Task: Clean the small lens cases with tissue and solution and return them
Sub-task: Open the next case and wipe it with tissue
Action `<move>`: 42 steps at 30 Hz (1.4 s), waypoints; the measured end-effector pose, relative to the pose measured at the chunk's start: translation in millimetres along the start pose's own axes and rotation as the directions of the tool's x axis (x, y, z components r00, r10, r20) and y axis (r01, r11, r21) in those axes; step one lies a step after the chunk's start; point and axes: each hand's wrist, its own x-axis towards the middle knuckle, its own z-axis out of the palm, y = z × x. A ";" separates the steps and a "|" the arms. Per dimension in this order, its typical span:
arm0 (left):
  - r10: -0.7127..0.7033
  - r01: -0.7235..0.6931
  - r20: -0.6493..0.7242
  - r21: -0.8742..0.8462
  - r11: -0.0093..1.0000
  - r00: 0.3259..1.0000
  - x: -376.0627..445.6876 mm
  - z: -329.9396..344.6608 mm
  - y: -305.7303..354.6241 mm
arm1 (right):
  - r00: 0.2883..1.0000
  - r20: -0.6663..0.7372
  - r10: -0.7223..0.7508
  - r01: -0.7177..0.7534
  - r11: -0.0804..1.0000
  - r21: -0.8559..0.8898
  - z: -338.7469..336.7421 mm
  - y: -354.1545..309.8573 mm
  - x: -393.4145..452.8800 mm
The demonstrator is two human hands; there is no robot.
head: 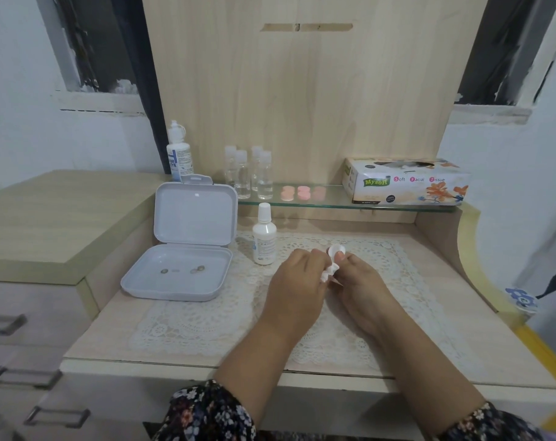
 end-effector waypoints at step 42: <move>-0.683 0.721 0.426 -0.659 0.215 0.593 14.7 -23.9 -4.4 | 0.980 -0.117 -0.162 0.125 0.955 -0.268 -3.4 0.8 -1.6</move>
